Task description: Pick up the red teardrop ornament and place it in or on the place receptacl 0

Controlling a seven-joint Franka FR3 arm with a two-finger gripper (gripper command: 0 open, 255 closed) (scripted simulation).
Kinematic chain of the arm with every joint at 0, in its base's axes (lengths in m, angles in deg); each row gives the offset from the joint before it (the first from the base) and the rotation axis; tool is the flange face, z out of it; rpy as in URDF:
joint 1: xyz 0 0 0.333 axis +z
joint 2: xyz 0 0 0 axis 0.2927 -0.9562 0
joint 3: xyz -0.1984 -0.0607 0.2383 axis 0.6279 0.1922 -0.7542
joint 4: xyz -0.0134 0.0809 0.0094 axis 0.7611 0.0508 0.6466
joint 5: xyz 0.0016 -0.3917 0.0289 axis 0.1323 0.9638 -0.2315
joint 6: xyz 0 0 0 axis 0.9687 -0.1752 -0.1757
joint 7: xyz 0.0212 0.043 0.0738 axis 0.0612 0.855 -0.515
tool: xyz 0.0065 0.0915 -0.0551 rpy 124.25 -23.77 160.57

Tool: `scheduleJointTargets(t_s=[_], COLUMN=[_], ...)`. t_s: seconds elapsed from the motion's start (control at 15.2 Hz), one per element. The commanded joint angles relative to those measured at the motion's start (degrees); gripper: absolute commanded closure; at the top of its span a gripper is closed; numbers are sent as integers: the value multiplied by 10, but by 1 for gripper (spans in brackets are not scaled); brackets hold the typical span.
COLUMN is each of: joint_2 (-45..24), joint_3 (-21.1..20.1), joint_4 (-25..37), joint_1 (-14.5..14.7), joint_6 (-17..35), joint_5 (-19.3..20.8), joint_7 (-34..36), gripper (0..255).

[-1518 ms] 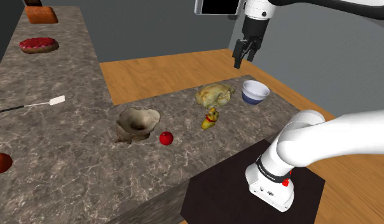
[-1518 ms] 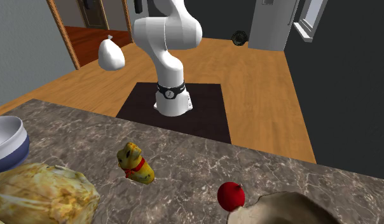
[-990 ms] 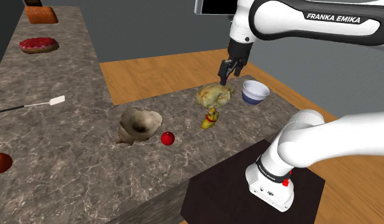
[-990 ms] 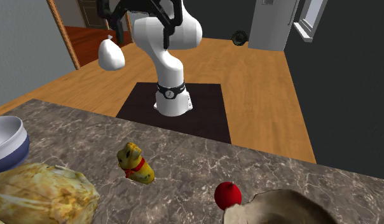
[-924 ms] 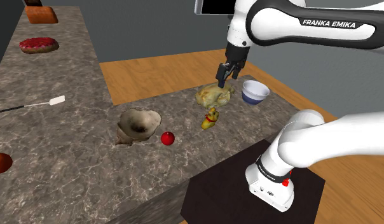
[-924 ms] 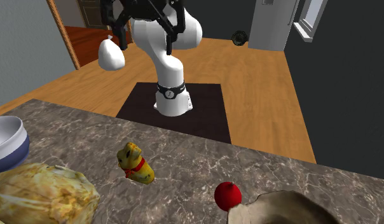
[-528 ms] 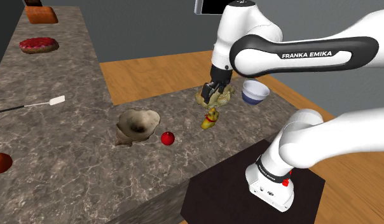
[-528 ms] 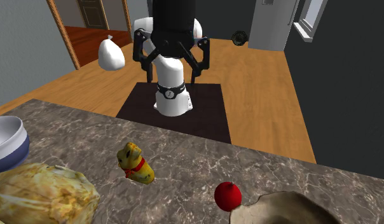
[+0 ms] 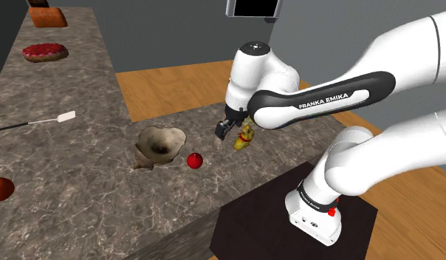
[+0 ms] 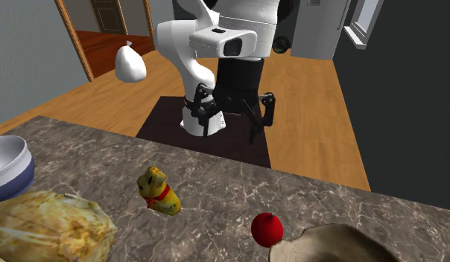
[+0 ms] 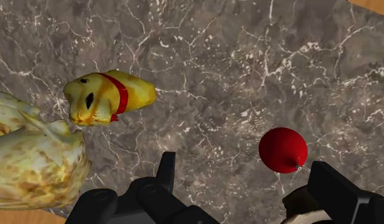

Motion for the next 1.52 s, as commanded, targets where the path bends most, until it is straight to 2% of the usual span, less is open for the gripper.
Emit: scheduleJointTargets(t_s=[0.0,0.2,0.4,0.53,0.66,0.79,1.32,1.45], joint_2=[-47,-115,-192,-249,-313,-381,-470,-470], joint_3=[-28,-74,-129,-169,-197,-196,-137,-136], joint_4=[-2,1,17,36,65,102,140,140], joint_1=[-6,-25,-66,-104,-135,-134,-103,-103], joint_6=[58,130,193,223,235,229,237,237], joint_5=[11,47,123,211,331,455,597,596], joint_7=[33,92,178,261,367,475,577,577], gripper=[0,0,0,0,0,0,0,0])
